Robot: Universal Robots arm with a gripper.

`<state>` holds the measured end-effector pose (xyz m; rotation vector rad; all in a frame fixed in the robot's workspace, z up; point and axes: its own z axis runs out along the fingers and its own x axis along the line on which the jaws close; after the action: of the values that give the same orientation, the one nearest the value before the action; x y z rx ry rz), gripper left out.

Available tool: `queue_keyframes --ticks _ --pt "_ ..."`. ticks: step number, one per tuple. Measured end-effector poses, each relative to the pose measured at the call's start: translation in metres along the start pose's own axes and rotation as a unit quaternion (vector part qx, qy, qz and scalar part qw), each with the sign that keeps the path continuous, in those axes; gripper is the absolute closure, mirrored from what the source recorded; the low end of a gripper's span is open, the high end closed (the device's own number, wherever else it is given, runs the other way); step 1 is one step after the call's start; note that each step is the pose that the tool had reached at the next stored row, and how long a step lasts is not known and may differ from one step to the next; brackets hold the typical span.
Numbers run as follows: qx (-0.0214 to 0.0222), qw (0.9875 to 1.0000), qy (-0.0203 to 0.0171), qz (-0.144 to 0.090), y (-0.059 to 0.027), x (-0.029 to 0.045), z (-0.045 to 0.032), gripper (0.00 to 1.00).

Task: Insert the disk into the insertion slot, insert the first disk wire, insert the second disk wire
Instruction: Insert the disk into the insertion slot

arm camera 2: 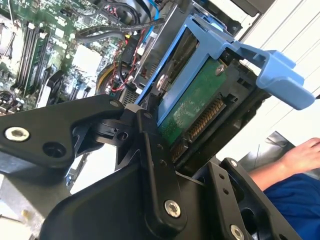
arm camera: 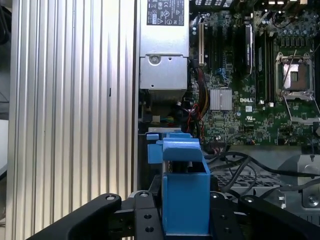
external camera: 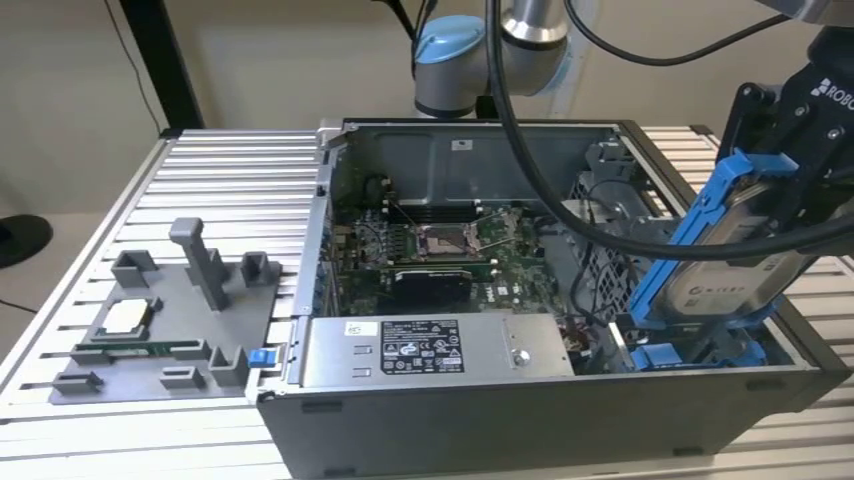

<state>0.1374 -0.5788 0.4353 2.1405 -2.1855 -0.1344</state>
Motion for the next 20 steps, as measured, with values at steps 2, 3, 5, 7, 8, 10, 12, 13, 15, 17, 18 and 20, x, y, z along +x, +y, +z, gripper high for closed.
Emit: queue_keyframes --ticks 2,3,5,7,8,10,12,13,15,17,18,20 --pt "0.0 1.0 -0.0001 0.0 0.0 0.0 0.0001 1.0" --pt "0.0 1.0 -0.0003 0.0 0.0 -0.0001 0.0004 1.0" --pt "0.0 1.0 -0.0001 0.0 0.0 -0.0007 0.0004 1.0" --pt "0.0 1.0 -0.0001 0.0 0.0 -0.0013 0.0005 1.0" --pt "0.0 1.0 -0.0001 0.0 0.0 -0.0019 0.0007 1.0" --pt "0.0 1.0 -0.0001 0.0 0.0 -0.0031 0.001 1.0" --pt "0.0 1.0 -0.0001 0.0 -0.0001 -0.0038 0.0016 1.0" --pt "0.0 1.0 -0.0001 0.0 -0.0002 -0.0039 0.0023 1.0" --pt "0.0001 1.0 0.0 0.0 -0.0004 -0.004 0.0041 1.0" --pt "0.0001 1.0 0.0 -0.001 -0.0007 -0.004 0.0063 1.0" --pt "0.0002 1.0 0.0 -0.001 -0.0009 -0.004 0.0074 1.0" --pt "0.0004 1.0 0.0002 -0.002 -0.0013 -0.004 0.0095 1.0"
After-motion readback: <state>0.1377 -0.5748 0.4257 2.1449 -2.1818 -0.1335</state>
